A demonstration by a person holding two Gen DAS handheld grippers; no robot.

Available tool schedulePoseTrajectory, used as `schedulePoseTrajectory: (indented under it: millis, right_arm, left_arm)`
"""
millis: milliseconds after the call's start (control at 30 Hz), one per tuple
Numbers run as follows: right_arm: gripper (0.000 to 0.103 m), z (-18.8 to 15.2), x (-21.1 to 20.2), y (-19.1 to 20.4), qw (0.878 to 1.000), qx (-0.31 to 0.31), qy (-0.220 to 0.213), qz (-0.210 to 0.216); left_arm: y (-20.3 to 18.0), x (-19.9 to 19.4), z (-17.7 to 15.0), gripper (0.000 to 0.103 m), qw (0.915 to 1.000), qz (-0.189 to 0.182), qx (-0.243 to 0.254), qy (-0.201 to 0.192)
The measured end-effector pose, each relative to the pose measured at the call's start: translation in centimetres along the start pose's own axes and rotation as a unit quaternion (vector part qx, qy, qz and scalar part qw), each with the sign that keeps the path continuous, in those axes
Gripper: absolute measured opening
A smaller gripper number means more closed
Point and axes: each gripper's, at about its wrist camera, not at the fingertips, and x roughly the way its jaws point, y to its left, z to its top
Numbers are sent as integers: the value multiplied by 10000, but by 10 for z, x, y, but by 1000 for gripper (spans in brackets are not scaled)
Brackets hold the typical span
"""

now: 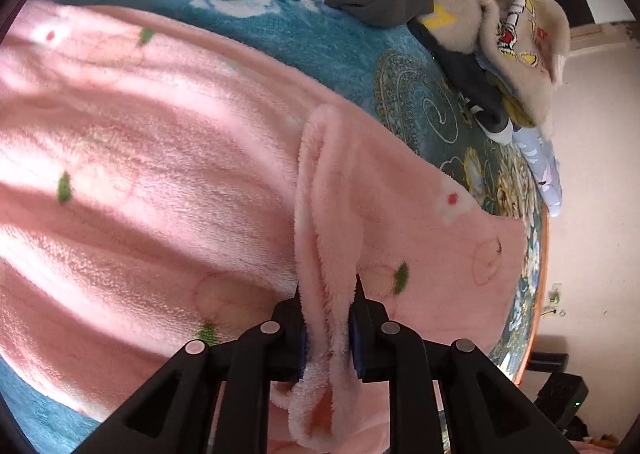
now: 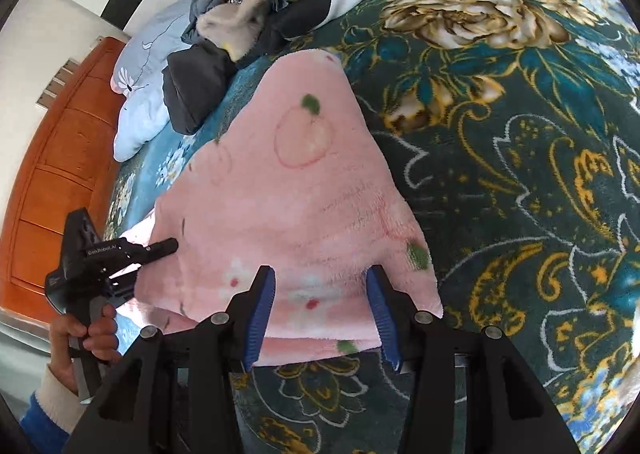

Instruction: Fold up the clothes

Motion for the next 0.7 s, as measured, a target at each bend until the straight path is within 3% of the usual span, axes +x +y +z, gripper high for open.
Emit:
schedulePoseTrajectory:
  millis: [133, 200, 267, 333, 467, 533, 633, 700]
  right_arm:
    - [49, 5, -1, -1, 9998, 34, 40, -168]
    - [49, 6, -5, -6, 9996, 113, -1, -242]
    - [49, 7, -10, -11, 9991, 90, -38, -418]
    - [50, 8, -15, -15, 9982, 72, -66, -586]
    - [50, 6, -16, -24, 9972, 119, 0, -741]
    - [50, 4, -15, -24, 9970, 144, 26, -767]
    - [50, 5, -12, -13, 9964, 55, -4, -848]
    - [50, 5, -10, -6, 9959, -4, -25, -903]
  left_arm:
    - [12, -22, -7, 30, 9986, -494, -158, -54]
    - [28, -53, -9, 43, 9952, -852, -353, -332]
    - [53, -91, -10, 52, 9894, -1004, -618, -852]
    - [85, -130, -12, 61, 9810, -842, -908, -1491]
    - [161, -182, -33, 65, 9556, -302, -1478, -2532]
    - [196, -185, -45, 75, 9509, -86, -1666, -2608]
    - [247, -172, -60, 76, 9457, 63, -2081, -2495]
    - [276, -163, -69, 76, 9348, -110, -2459, -2559]
